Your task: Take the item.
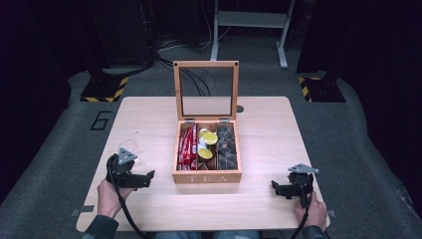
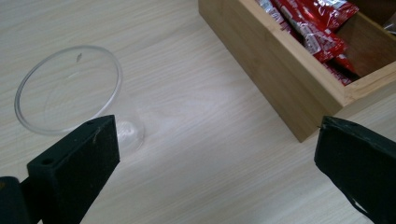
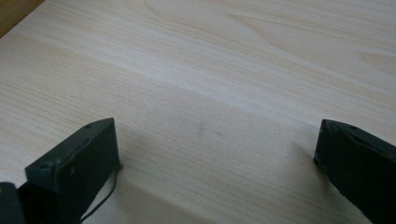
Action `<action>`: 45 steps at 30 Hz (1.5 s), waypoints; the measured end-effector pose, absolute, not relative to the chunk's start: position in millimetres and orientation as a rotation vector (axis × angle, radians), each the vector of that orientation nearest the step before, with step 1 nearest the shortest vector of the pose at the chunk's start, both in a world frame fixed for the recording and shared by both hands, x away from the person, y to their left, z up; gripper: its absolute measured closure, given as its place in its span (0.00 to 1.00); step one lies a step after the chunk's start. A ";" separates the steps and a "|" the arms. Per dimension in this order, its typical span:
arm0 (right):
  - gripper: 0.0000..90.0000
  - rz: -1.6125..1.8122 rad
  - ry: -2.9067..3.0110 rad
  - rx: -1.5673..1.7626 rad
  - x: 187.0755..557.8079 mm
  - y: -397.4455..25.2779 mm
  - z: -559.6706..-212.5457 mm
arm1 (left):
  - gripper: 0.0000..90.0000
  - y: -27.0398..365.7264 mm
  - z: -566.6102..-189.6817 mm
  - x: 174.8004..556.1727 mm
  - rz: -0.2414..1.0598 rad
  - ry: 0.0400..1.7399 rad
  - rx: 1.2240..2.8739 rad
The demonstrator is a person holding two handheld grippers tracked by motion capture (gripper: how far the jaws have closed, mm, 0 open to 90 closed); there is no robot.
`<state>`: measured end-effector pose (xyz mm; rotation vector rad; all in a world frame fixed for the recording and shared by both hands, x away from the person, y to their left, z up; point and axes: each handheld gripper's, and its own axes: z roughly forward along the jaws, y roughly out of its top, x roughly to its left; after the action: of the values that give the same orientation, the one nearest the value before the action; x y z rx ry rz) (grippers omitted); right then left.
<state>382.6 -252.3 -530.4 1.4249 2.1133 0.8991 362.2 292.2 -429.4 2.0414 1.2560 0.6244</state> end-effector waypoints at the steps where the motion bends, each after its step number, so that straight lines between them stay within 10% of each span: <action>1: 0.00 0.899 2.113 1.425 382.6 -252.3 -530.4 | 0.00 292.2 -429.4 362.2 0.624 1.256 2.041; 45: 0.00 0.898 2.115 1.425 382.6 -252.3 -530.2 | 0.00 181.1 -390.1 415.3 0.550 0.969 2.179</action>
<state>382.6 -252.3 -530.2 1.4253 2.1148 0.8978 415.3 181.1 -390.1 2.1786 0.9689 0.5497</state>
